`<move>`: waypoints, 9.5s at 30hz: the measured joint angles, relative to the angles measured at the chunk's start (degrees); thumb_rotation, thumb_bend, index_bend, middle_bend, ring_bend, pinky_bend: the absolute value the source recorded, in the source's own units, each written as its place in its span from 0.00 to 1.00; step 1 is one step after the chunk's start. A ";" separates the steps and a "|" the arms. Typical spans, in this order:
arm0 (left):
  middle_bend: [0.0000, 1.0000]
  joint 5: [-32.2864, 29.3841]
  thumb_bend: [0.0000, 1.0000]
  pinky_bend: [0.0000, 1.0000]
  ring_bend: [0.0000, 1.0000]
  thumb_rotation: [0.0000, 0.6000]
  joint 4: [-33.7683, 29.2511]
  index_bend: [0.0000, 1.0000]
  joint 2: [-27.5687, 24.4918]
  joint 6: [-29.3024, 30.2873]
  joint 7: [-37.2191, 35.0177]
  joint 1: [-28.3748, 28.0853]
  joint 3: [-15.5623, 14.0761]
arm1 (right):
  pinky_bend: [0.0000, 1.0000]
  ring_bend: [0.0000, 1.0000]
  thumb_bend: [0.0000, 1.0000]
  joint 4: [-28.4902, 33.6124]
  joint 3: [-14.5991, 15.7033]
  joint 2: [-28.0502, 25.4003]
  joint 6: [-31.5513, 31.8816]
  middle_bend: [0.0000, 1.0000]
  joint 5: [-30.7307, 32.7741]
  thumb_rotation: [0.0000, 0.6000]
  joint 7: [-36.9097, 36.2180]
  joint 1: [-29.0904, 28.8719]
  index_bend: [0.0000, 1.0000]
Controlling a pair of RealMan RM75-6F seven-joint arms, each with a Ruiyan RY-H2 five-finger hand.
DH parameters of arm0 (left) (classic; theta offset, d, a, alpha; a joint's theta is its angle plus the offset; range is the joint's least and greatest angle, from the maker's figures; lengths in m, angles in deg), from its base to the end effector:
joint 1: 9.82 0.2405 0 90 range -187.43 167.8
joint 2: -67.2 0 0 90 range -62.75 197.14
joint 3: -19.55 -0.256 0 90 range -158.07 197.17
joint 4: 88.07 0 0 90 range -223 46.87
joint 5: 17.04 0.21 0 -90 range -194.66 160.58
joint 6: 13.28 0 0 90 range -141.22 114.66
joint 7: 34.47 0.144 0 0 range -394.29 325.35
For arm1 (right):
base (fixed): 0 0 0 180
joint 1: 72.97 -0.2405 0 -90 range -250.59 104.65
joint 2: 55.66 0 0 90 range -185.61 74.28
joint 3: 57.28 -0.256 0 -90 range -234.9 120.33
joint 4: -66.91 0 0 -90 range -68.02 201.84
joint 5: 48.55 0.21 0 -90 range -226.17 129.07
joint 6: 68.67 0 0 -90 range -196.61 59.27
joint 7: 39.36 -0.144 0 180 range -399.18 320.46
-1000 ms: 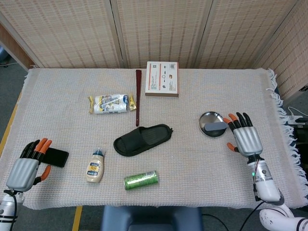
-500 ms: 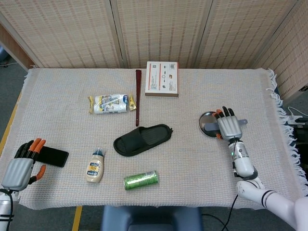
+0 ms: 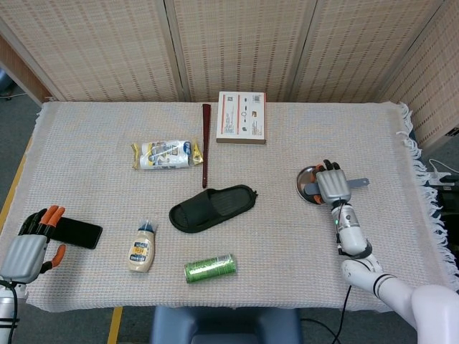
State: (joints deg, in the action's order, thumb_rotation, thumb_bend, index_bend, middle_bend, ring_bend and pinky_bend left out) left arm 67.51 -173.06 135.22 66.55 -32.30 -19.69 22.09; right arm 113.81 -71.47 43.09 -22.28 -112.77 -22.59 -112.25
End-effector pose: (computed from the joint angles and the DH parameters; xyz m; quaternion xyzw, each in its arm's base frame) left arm -0.3226 0.2097 0.1387 -0.6355 -0.3652 -0.3531 0.5815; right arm -0.2755 -0.4046 0.0004 0.6956 -0.3588 0.2405 0.5741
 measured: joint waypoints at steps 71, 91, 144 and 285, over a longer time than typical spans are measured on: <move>0.00 0.81 0.51 0.09 0.00 1.00 -0.68 0.00 -0.67 -0.86 -1.47 -0.19 -1.12 | 0.99 0.62 0.45 5.73 3.82 -7.18 1.46 0.66 -9.90 1.00 -10.85 -2.19 0.94; 0.00 3.71 0.51 0.09 0.00 1.00 -2.27 0.00 -2.14 0.37 -4.04 0.05 -2.33 | 0.99 0.62 0.45 28.51 1.58 -9.76 -1.41 0.66 1.68 1.00 21.63 -12.90 0.94; 0.00 4.57 0.51 0.10 0.00 1.00 -1.66 0.00 -5.01 3.96 -9.76 3.08 -2.77 | 0.99 0.62 0.45 6.34 5.57 11.77 -3.87 0.66 9.61 1.00 34.38 -25.37 0.94; 0.00 8.98 0.51 0.11 0.00 1.00 -3.90 0.00 -3.07 4.11 -3.07 2.29 -5.08 | 0.21 0.00 0.21 33.68 8.45 -18.85 12.89 0.03 2.99 1.00 17.85 0.11 0.00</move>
State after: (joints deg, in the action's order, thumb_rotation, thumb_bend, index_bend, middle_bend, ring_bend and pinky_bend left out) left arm 76.49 -176.96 132.15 70.66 -35.37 -17.40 17.01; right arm 147.49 -63.03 24.24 -9.39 -109.77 -4.75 -112.14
